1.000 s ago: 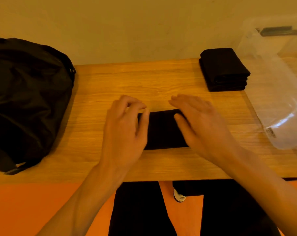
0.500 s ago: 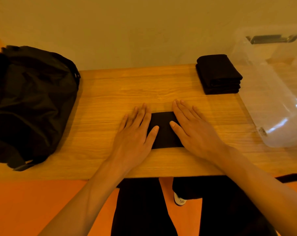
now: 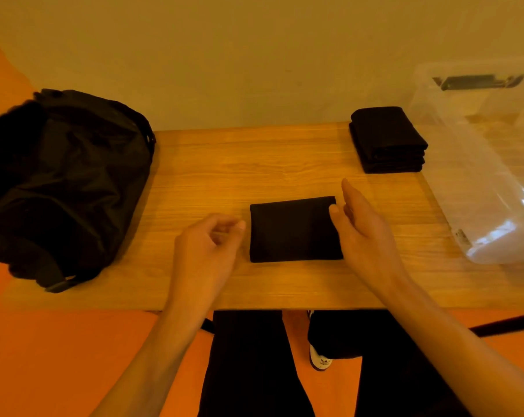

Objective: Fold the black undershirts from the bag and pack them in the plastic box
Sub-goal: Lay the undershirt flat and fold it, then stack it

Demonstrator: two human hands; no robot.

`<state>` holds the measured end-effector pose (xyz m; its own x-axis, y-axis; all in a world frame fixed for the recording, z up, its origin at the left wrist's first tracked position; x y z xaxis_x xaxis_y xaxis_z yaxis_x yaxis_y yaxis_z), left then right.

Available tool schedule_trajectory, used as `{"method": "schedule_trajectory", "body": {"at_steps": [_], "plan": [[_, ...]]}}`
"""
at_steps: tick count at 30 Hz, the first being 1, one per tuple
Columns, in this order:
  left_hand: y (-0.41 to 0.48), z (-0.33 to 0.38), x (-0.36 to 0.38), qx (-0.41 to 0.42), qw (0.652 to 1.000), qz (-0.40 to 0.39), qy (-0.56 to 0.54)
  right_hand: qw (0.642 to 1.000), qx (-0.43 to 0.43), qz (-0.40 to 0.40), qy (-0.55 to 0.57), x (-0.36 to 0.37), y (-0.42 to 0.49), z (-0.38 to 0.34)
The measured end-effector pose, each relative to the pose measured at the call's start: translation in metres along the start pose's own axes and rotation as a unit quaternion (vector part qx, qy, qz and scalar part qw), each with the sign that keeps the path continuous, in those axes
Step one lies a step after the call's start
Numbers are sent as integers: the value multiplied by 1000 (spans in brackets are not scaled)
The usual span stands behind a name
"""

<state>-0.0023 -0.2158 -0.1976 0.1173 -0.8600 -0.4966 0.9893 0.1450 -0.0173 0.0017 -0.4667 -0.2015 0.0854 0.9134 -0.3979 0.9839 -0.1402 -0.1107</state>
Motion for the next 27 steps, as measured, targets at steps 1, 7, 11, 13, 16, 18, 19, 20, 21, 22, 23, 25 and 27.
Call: {"method": "schedule_trajectory", "body": {"at_steps": [1, 7, 11, 13, 16, 18, 19, 20, 21, 22, 23, 25, 27], "plan": [[-7, 2, 6, -6, 1000, -9, -5, 1000, 2, 1, 8, 4, -2, 1], [-12, 1, 20, -29, 999, 8, -24, 998, 52, -11, -19, 19, -8, 12], [-7, 1, 22, -37, 998, 10, -45, 998, 40, 18, -35, 14, -12, 4], [3, 4, 24, -48, 998, 2, -34, 996, 37, 67, -41, 1, -4, 1], [23, 8, 28, -69, 997, -17, -40, 995, 87, 43, -33, -9, 16, -2], [35, 12, 32, -59, 997, -28, -38, 995, 87, 12, -42, -8, 25, -3], [40, 13, 33, -49, 998, -27, -33, 995, 84, 9, -44, -8, 27, -4], [43, 14, 33, -38, 999, -23, -26, 996, 81, 11, -45, -8, 29, -4], [46, 16, 33, -29, 999, -20, -19, 996, 77, 13, -47, -9, 29, -4], [48, 17, 33, -20, 999, -21, -13, 996, 73, 15, -50, -9, 30, -3], [49, 19, 33, -13, 1000, -23, -8, 996, 70, 14, -48, -10, 30, -3], [51, 20, 33, 0, 1000, -25, -2, 997, 76, 8, -22, -11, 29, -3], [51, 21, 34, 8, 1000, -28, -5, 996, 85, 5, 8, -12, 29, -1]]}}
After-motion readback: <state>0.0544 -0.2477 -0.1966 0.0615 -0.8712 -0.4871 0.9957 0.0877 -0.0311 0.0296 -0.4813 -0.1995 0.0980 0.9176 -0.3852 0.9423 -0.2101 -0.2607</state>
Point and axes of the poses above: each hand's wrist, its own y-axis towards the middle knuckle, its own x-axis out of the palm, z = x × y, the point moved 5 cm from there along y, towards the middle knuckle, and after that the axes turned 5 degrees about x, right-handed, at the moved point
